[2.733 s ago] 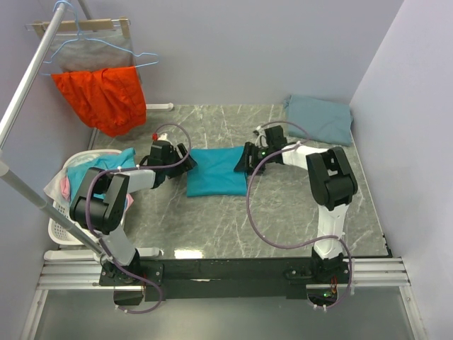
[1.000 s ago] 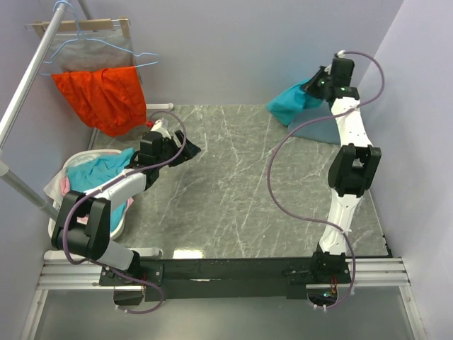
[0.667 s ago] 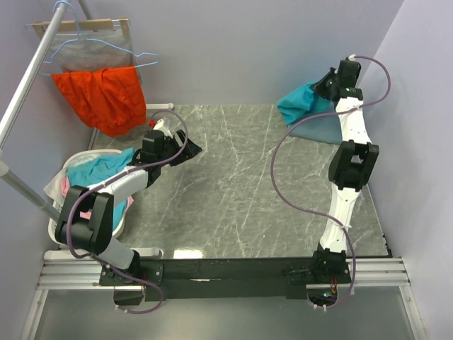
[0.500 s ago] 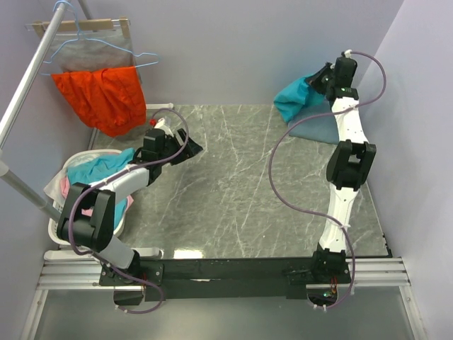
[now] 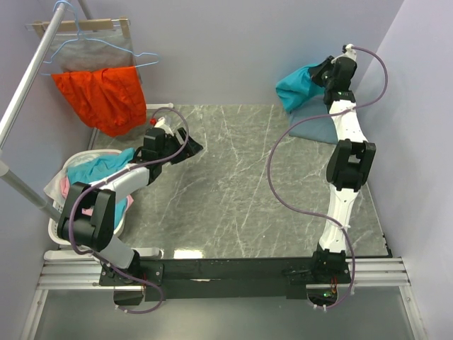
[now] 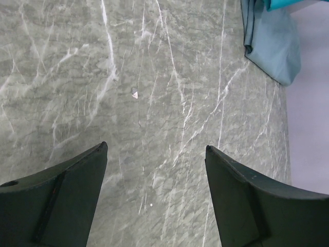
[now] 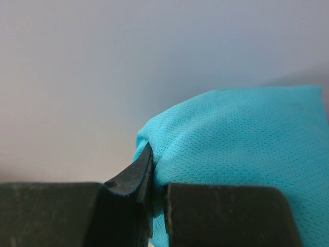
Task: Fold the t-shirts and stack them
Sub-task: Put the neatly folded tshirt into the corner of the board with the right arm
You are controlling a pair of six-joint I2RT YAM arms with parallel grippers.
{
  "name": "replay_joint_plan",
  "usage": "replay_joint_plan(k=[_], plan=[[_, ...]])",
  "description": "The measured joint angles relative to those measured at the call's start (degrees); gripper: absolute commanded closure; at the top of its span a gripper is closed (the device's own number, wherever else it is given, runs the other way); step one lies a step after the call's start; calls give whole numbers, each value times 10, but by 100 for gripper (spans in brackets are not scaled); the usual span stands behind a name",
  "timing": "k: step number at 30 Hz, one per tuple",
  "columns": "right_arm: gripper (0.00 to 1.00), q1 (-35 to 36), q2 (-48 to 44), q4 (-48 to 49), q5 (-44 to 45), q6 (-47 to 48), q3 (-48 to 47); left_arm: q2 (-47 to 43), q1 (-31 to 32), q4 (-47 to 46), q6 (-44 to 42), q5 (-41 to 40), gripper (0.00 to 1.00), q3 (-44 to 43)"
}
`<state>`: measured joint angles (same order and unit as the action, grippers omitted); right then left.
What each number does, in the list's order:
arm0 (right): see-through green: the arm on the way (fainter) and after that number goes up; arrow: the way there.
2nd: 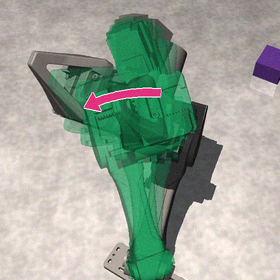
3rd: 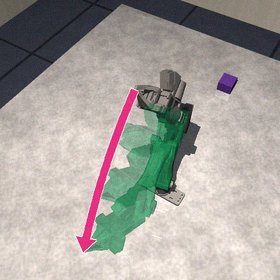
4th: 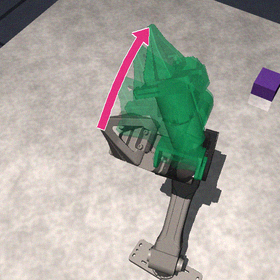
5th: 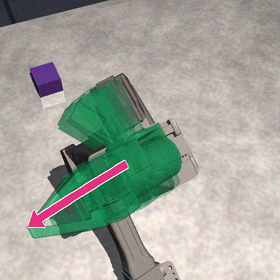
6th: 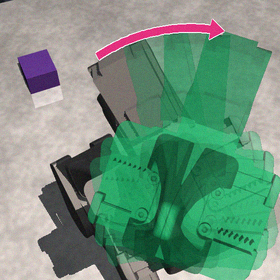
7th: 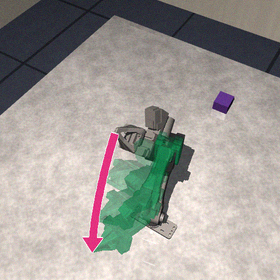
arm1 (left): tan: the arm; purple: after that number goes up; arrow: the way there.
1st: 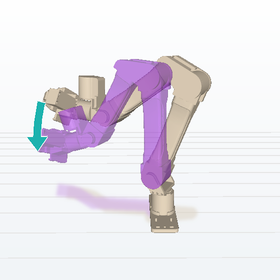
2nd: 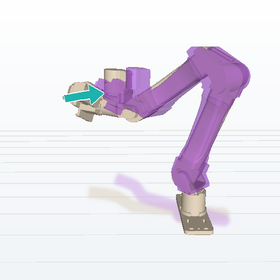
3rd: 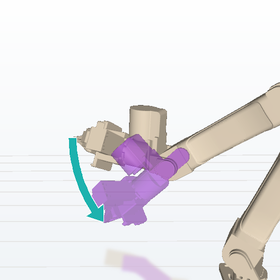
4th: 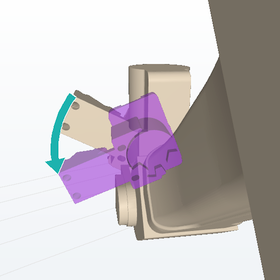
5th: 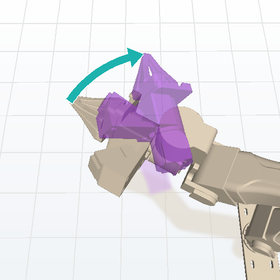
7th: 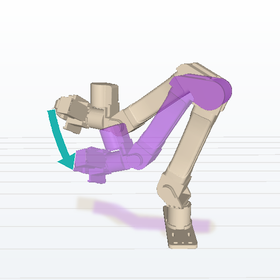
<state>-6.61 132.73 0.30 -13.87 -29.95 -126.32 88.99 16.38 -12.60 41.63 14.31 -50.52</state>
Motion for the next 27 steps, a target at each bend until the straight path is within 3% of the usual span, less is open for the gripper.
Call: replay_joint_plan(k=[6,12,18,19,21,22,24,27], plan=[[100,-3,-18,-8,69,71,21,5,0,-3,0,2,18,-5],[100,3,-101,-3,162,134,175,9,0,-5,0,10,17,-5],[98,7,-109,-32,195,141,222,10,4,-13,0,16,17,-5],[86,8,-111,-33,195,134,234,10,5,-13,0,17,17,-5],[71,9,-116,-38,195,116,262,10,7,-13,0,21,17,-5],[57,9,-119,-48,197,106,278,10,7,-13,1,23,17,-5],[41,9,-123,-77,203,80,302,10,8,-14,1,25,17,-4],[38,9,-129,-118,212,51,327,10,9,-13,1,29,17,0]])
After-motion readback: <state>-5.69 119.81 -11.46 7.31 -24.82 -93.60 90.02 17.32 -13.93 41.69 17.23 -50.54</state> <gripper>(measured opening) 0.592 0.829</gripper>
